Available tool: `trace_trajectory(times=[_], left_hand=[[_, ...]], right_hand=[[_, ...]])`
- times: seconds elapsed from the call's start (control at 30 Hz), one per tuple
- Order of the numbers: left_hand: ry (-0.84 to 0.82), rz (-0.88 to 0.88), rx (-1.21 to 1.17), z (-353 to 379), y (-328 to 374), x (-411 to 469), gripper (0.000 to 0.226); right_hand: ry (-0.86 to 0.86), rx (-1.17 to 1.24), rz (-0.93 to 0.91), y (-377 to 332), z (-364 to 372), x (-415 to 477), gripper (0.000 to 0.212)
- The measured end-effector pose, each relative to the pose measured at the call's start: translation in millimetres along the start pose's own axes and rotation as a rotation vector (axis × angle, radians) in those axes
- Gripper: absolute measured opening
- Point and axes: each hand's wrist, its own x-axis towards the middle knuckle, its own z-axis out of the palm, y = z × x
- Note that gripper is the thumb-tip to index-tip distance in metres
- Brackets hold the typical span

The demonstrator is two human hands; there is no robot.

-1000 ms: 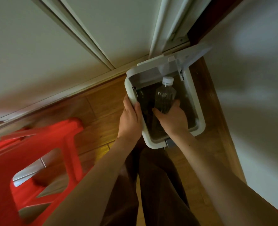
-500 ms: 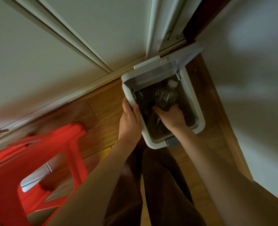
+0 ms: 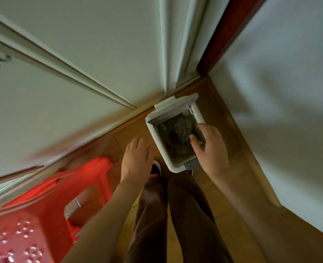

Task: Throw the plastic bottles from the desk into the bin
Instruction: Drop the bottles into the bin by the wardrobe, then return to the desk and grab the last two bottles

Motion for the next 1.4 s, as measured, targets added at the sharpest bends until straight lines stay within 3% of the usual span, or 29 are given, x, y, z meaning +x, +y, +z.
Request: trace_trajectory(times=[0.3,0.5,0.63,0.77,0.83,1.07,1.17,1.27,1.4], left_hand=[[0.036,0.212,0.032,-250,136,-132,0.048],[0.067,0.22,-0.044,-325,180,-202,0.049],[0.028,0.165,-0.112,-331,186,-223,0.044],[-0.102,0.156,-0.157,-325,173,-225,0.066],[-0.14,0.187,-0.14,-325,166,-219,0.057],[-0.268,0.445,-0.068,-348,167,-179,0.023],[-0.327,0.568,0.004,-359,166,-160,0.034],[-0.392,0.679,0.052,-363,167,-148,0.024],[-0.513,0.783,0.117,-351,168,-147,0.032]], right_hand=[[0.105,-0.012,-0.104,-137,-234,-130,0.052],[0.117,0.082,-0.069,-174,-304,-207,0.04],[0.127,0.119,-0.006,-165,-305,-240,0.039],[0.125,0.136,0.186,-155,-290,-267,0.042],[0.158,0.156,0.259,-156,-284,-281,0.042],[0.408,0.239,0.409,-182,-262,-327,0.038],[0.516,0.269,0.496,-198,-242,-355,0.04],[0.613,0.287,0.599,-216,-217,-388,0.033],[0.714,0.388,0.781,-238,-178,-436,0.033]])
